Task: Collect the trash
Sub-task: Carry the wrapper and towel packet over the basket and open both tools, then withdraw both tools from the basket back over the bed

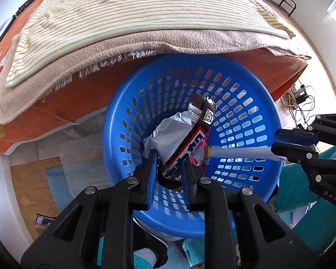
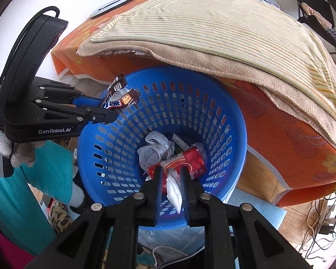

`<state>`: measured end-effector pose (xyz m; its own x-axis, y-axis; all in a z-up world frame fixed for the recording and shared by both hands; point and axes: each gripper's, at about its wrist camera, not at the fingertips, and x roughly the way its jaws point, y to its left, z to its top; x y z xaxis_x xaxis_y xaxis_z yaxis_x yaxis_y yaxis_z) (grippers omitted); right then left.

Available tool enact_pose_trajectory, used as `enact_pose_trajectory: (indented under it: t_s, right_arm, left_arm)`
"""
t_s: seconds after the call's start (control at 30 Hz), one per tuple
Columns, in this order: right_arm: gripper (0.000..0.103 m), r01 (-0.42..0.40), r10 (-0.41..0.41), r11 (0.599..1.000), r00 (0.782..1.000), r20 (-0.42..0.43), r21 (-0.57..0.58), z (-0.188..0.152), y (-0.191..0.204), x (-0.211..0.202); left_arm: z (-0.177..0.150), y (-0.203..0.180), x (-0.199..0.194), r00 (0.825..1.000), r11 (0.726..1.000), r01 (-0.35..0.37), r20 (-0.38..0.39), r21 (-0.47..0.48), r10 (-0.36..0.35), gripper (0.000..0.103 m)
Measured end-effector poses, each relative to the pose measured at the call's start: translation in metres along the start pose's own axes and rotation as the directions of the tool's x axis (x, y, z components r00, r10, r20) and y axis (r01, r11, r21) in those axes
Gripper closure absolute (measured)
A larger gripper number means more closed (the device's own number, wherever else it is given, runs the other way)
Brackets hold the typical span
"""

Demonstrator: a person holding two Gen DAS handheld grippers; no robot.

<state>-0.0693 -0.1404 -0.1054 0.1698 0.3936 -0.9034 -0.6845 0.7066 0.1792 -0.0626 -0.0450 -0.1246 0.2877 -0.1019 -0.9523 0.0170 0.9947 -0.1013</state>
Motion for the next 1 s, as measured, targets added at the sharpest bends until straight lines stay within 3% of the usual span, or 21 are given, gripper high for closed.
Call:
enact_pose_trajectory:
  t_s: [0.13,0.27,0.37,0.57,1.0]
  right_arm:
    - [0.075,0.003,-0.003,1.0,1.0,-0.002,0.011,0.002,-0.002,0.002]
    - [0.046,0.004,-0.004,0.999,1.0,-0.002,0.039,0.003,-0.006,0.003]
    - [0.038,0.018,-0.018,0.999,1.0,-0.002,0.044,0.004,-0.007,0.003]
    - [0.019,0.04,-0.04,0.998,0.999,0.004,0.045,0.005,-0.006,0.002]
    - [0.011,0.094,-0.094,0.995,0.995,0.015,0.034,0.012,-0.003,0.0]
  left_arm:
    - [0.001,-0.002,0.002,1.0,1.0,-0.003,-0.001,0.003,0.003,0.063]
    - [0.001,-0.002,0.006,1.0,1.0,-0.01,-0.012,0.004,0.01,0.055]
    - [0.002,-0.001,0.008,1.0,1.0,-0.013,-0.016,-0.006,0.013,0.039]
    - [0.003,0.0,0.007,1.0,1.0,-0.017,-0.014,-0.014,0.017,0.039]
    - [0.01,0.005,-0.001,1.0,0.999,-0.025,0.015,-0.047,0.026,0.033]
